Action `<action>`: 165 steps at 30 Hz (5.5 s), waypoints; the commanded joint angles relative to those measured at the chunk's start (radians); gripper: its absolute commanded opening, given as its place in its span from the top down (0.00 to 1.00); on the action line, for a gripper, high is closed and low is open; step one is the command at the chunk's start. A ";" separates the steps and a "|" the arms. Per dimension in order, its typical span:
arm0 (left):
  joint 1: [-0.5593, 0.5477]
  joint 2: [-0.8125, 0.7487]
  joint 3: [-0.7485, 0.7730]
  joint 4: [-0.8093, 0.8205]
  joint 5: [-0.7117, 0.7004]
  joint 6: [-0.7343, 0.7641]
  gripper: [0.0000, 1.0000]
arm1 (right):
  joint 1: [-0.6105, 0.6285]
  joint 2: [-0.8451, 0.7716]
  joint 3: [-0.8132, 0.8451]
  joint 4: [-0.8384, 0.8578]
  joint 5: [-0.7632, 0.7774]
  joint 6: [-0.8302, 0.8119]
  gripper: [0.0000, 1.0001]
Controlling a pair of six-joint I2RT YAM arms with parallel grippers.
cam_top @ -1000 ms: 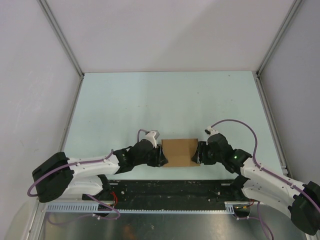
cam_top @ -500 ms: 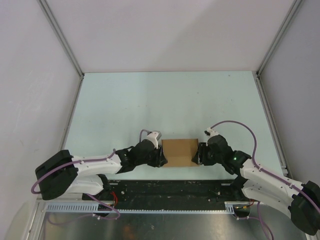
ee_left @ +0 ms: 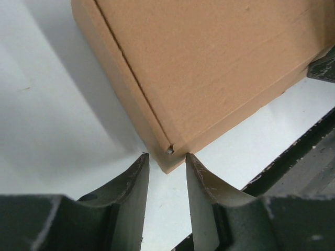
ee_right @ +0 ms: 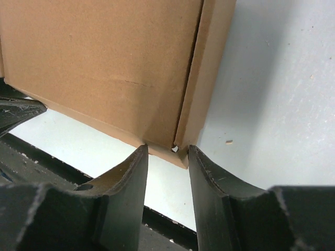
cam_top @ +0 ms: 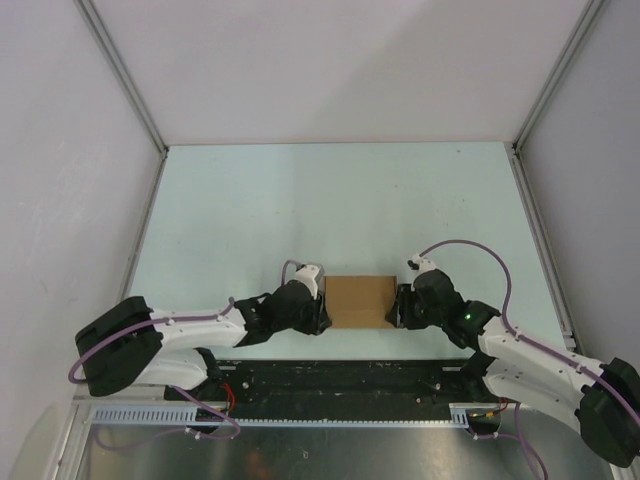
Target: Fold the paper box
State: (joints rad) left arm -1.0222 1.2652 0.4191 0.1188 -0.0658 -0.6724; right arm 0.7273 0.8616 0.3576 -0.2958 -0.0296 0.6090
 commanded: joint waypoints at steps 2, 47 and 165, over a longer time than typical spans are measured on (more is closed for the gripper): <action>-0.004 0.022 0.029 -0.027 -0.054 0.037 0.61 | 0.004 0.022 -0.003 0.038 0.062 -0.021 0.59; 0.289 0.637 0.940 -0.286 0.368 0.416 1.00 | 0.060 -0.072 0.113 -0.140 -0.010 0.090 1.00; -0.045 0.198 0.202 -0.011 0.205 -0.035 1.00 | 0.279 0.306 0.104 0.153 0.073 0.276 1.00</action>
State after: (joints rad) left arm -1.0271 1.4422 0.5625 0.0166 0.0990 -0.6655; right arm 0.9829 1.1595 0.4515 -0.2672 0.0891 0.8387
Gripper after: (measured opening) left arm 0.004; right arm 0.009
